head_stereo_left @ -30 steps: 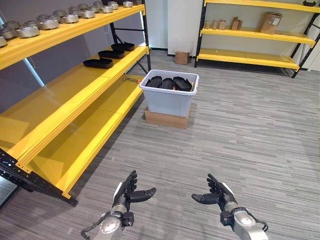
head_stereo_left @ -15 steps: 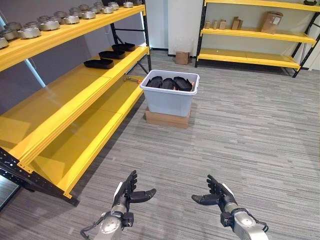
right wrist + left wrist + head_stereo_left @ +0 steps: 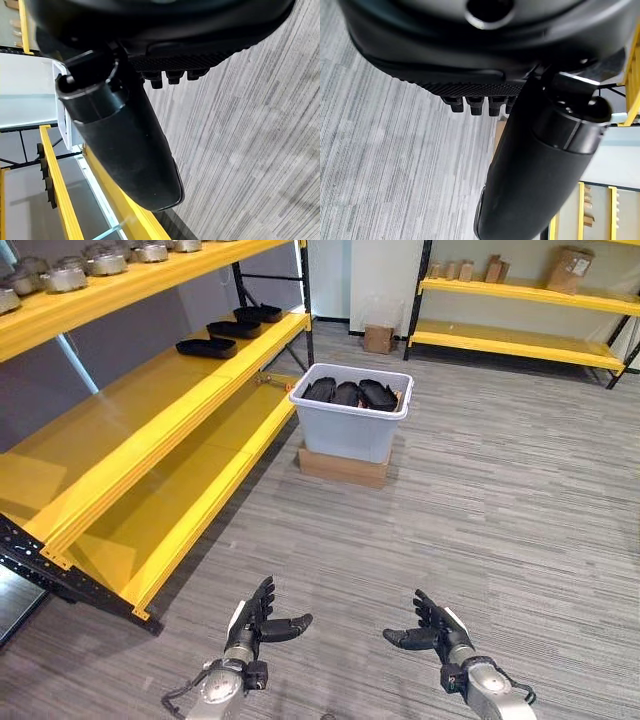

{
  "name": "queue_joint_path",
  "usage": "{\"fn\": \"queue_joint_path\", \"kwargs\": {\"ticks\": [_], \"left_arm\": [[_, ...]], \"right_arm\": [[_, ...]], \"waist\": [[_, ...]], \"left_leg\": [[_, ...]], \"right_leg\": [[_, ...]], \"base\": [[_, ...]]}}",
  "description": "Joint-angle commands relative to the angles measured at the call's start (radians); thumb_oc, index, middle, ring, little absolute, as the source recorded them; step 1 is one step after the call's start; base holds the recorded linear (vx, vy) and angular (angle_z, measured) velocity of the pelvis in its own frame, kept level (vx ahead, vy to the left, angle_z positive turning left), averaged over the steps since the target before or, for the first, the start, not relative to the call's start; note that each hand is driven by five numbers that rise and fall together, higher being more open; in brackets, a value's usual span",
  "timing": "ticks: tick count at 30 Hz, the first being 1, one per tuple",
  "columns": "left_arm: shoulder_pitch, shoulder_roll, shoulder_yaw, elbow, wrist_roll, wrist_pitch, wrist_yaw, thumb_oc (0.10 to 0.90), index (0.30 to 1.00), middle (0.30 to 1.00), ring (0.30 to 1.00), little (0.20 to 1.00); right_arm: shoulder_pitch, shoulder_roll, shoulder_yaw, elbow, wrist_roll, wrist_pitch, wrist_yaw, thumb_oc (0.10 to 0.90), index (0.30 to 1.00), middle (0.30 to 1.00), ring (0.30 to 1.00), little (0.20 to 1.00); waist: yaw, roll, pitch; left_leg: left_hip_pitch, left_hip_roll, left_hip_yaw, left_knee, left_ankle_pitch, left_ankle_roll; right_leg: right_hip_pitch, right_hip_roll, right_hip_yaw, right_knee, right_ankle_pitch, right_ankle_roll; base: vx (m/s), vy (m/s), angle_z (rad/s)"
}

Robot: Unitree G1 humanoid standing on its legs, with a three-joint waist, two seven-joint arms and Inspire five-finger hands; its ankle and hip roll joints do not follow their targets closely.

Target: Move parts from the plastic box to the shelf.

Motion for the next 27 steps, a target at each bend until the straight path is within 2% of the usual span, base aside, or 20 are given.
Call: {"fn": "queue_joint_path", "kwargs": {"ticks": [1, 2, 3, 4, 5, 7, 9, 11, 12, 13, 15, 16, 17, 20, 21, 23, 24, 25, 26, 27], "left_arm": [[-0.121, 0.060, -0.007, -0.095, 0.003, -0.080, 0.007, 0.900, 1.000, 1.000, 1.000, 1.000], [-0.116, 0.064, -0.006, -0.108, 0.016, -0.074, 0.006, 0.900, 1.000, 1.000, 1.000, 1.000], [-0.109, 0.068, -0.002, -0.118, 0.036, -0.065, 0.000, 0.900, 1.000, 1.000, 1.000, 1.000], [-0.109, 0.068, -0.002, -0.118, 0.037, -0.065, 0.000, 0.900, 1.000, 1.000, 1.000, 1.000], [-0.111, 0.070, 0.004, -0.120, 0.048, -0.062, 0.004, 0.900, 1.000, 1.000, 1.000, 1.000], [-0.114, 0.074, 0.008, -0.123, 0.056, -0.062, 0.000, 0.900, 1.000, 1.000, 1.000, 1.000], [-0.109, 0.074, 0.011, -0.117, 0.055, -0.062, -0.005, 0.900, 1.000, 1.000, 1.000, 1.000], [-0.117, 0.077, 0.006, -0.116, 0.057, -0.063, -0.015, 0.900, 1.000, 1.000, 1.000, 1.000], [-0.133, 0.076, -0.007, -0.104, 0.064, -0.066, -0.023, 0.900, 1.000, 1.000, 1.000, 1.000], [-0.133, 0.076, -0.007, -0.103, 0.064, -0.066, -0.023, 0.900, 1.000, 1.000, 1.000, 1.000], [-0.143, 0.069, -0.010, -0.091, 0.060, -0.064, -0.021, 0.900, 1.000, 1.000, 1.000, 1.000], [-0.143, 0.065, -0.005, -0.090, 0.059, -0.062, -0.019, 0.900, 1.000, 1.000, 1.000, 1.000], [-0.140, 0.065, 0.000, -0.093, 0.061, -0.059, -0.022, 0.900, 1.000, 1.000, 1.000, 1.000], [-0.130, 0.063, 0.001, -0.091, 0.065, -0.064, -0.030, 0.900, 1.000, 1.000, 1.000, 1.000], [-0.125, 0.058, -0.010, -0.096, 0.064, -0.068, -0.029, 0.900, 1.000, 1.000, 1.000, 1.000], [-0.132, 0.052, -0.014, -0.096, 0.057, -0.069, -0.028, 0.900, 1.000, 1.000, 1.000, 1.000], [-0.128, 0.043, -0.024, -0.095, 0.040, -0.072, -0.029, 0.900, 1.000, 1.000, 1.000, 1.000], [-0.125, 0.043, -0.023, -0.105, 0.026, -0.074, -0.031, 0.900, 1.000, 1.000, 1.000, 1.000], [-0.126, 0.044, -0.023, -0.105, 0.026, -0.074, -0.031, 0.900, 1.000, 1.000, 1.000, 1.000], [-0.133, 0.050, -0.031, -0.109, 0.027, -0.072, -0.030, 0.900, 1.000, 1.000, 1.000, 1.000]], "right_arm": [[-0.081, 0.007, -0.016, -0.043, 0.050, -0.069, 0.004, 0.900, 1.000, 1.000, 1.000, 1.000], [-0.069, 0.010, -0.021, -0.050, 0.049, -0.067, 0.006, 0.900, 1.000, 1.000, 1.000, 1.000], [-0.046, 0.017, -0.028, -0.042, 0.043, -0.064, 0.014, 0.900, 1.000, 1.000, 1.000, 1.000], [-0.046, 0.017, -0.028, -0.042, 0.043, -0.064, 0.014, 0.900, 1.000, 1.000, 1.000, 1.000], [-0.043, 0.020, -0.029, -0.048, 0.040, -0.063, 0.012, 0.900, 1.000, 1.000, 1.000, 1.000], [-0.041, 0.022, -0.034, -0.055, 0.043, -0.064, 0.017, 0.900, 1.000, 1.000, 1.000, 1.000], [-0.032, 0.019, -0.039, -0.063, 0.047, -0.062, 0.020, 0.900, 1.000, 1.000, 1.000, 1.000], [-0.018, 0.008, -0.047, -0.084, 0.063, -0.065, 0.025, 0.900, 1.000, 1.000, 1.000, 1.000], [-0.015, 0.005, -0.055, -0.068, 0.075, -0.071, 0.018, 0.900, 1.000, 1.000, 1.000, 1.000], [-0.015, 0.005, -0.055, -0.067, 0.076, -0.071, 0.018, 0.900, 1.000, 1.000, 1.000, 1.000], [-0.028, 0.006, -0.054, -0.051, 0.069, -0.070, 0.010, 0.900, 1.000, 1.000, 1.000, 1.000], [-0.035, 0.010, -0.055, -0.037, 0.063, -0.066, 0.006, 0.900, 1.000, 1.000, 1.000, 1.000], [-0.041, 0.013, -0.055, -0.034, 0.059, -0.063, 0.005, 0.900, 1.000, 1.000, 1.000, 1.000], [-0.028, 0.011, -0.054, -0.050, 0.055, -0.059, 0.013, 0.900, 1.000, 1.000, 1.000, 1.000], [-0.022, 0.012, -0.050, -0.042, 0.054, -0.062, 0.012, 0.900, 1.000, 1.000, 1.000, 1.000], [-0.027, 0.009, -0.047, -0.034, 0.058, -0.062, 0.014, 0.900, 1.000, 1.000, 1.000, 1.000], [-0.046, 0.003, -0.038, -0.015, 0.072, -0.065, 0.011, 0.900, 1.000, 1.000, 1.000, 1.000], [-0.061, -0.003, -0.029, -0.018, 0.084, -0.071, 0.021, 0.900, 1.000, 1.000, 1.000, 1.000], [-0.061, -0.003, -0.029, -0.018, 0.084, -0.071, 0.021, 0.900, 1.000, 1.000, 1.000, 1.000], [-0.065, -0.005, -0.025, -0.016, 0.089, -0.076, 0.021, 0.900, 1.000, 1.000, 1.000, 1.000]], "waist": [[0.019, -0.017, 0.011], [0.013, -0.016, 0.020], [0.003, -0.007, 0.037], [0.005, -0.009, 0.037], [0.000, 0.001, 0.056], [-0.011, 0.015, 0.071], [-0.026, 0.020, 0.070], [-0.047, 0.010, 0.062], [-0.069, -0.003, 0.054], [-0.072, 0.003, 0.057], [-0.081, -0.005, 0.054], [-0.075, -0.007, 0.052], [-0.073, -0.008, 0.050], [-0.085, -0.016, 0.018], [-0.096, -0.013, 0.008], [-0.096, -0.010, -0.005], [-0.093, 0.018, -0.025], [-0.082, 0.031, -0.039], [-0.084, 0.026, -0.041], [-0.083, 0.025, -0.036]], "left_leg": [[0.030, 0.053, -0.037, -0.003, -0.074, -0.051], [0.037, 0.041, -0.043, -0.003, -0.078, -0.039], [0.059, 0.029, -0.056, -0.002, -0.087, -0.021], [0.058, 0.027, -0.054, -0.002, -0.087, -0.020], [0.070, 0.027, -0.059, 0.004, -0.090, -0.010], [0.088, 0.033, -0.067, 0.007, -0.102, -0.007], [0.114, 0.031, -0.078, 0.015, -0.124, -0.003], [0.150, 0.019, -0.102, 0.015, -0.144, -0.010], [0.202, 0.019, -0.132, -0.001, -0.172, -0.028], [0.207, 0.026, -0.135, -0.001, -0.175, -0.029], [0.246, 0.032, -0.147, -0.003, -0.196, -0.054], [0.266, 0.038, -0.141, -0.003, -0.205, -0.064], [0.280, 0.046, -0.136, -0.003, -0.211, -0.072], [0.342, 0.074, -0.156, 0.009, -0.233, -0.095], [0.347, 0.092, -0.156, 0.033, -0.234, -0.098], [0.341, 0.103, -0.151, 0.057, -0.217, -0.111], [0.321, 0.125, -0.161, 0.137, -0.133, -0.132], [0.275, 0.133, -0.161, 0.252, 0.008, -0.183], [0.271, 0.129, -0.165, 0.251, 0.012, -0.183], [0.219, 0.141, -0.156, 0.382, 0.103, -0.220]], "right_leg": [[-0.086, -0.163, 0.032, 0.230, -0.011, 0.126], [-0.122, -0.174, 0.045, 0.307, 0.024, 0.129], [-0.193, -0.179, 0.072, 0.466, 0.116, 0.132], [-0.197, -0.181, 0.076, 0.472, 0.114, 0.133], [-0.231, -0.172, 0.080, 0.549, 0.141, 0.133], [-0.303, -0.145, 0.073, 0.641, 0.110, 0.130], [-0.355, -0.117, 0.047, 0.632, 0.076, 0.120], [-0.387, -0.081, 0.027, 0.494, 0.046, 0.102], [-0.381, -0.089, 0.001, 0.287, 0.068, 0.102], [-0.368, -0.083, -0.006, 0.274, 0.072, 0.101], [-0.377, -0.104, -0.044, 0.103, 0.145, 0.128], [-0.373, -0.116, -0.104, 0.035, 0.172, 0.144], [-0.363, -0.118, -0.126, 0.005, 0.184, 0.149], [-0.359, -0.079, -0.084, -0.009, 0.196, 0.136], [-0.353, -0.047, -0.028, -0.017, 0.209, 0.126], [-0.332, -0.029, -0.013, -0.017, 0.213, 0.120], [-0.305, 0.007, -0.027, -0.011, 0.219, 0.101], [-0.265, 0.034, -0.048, -0.010, 0.185, 0.077], [-0.268, 0.028, -0.049, -0.010, 0.186, 0.078], [-0.229, 0.046, -0.044, -0.013, 0.162, 0.055]], "base": [[0.02, 0.235, 0.02], [0.08, 0.332, 0.04], [0.07, 0.266, 0.12], [0.08, 0.278, 0.25], [0.03, 0.154, 0.42], [0.12, 0.182, 0.32], [0.25, 0.114, 0.03], [0.39, -0.009, 0.10], [0.38, -0.072, 0.50], [0.38, -0.092, 0.81], [0.31, -0.065, 0.76], [0.33, -0.077, 0.33], [0.36, -0.092, 0.09], [0.42, -0.139, 0.06], [0.42, -0.182, 0.20], [0.35, -0.136, 0.48], [0.48, -0.178, 0.87], [0.47, -0.179, 0.62], [0.33, -0.173, 0.28], [0.21, -0.166, -0.32]]}}
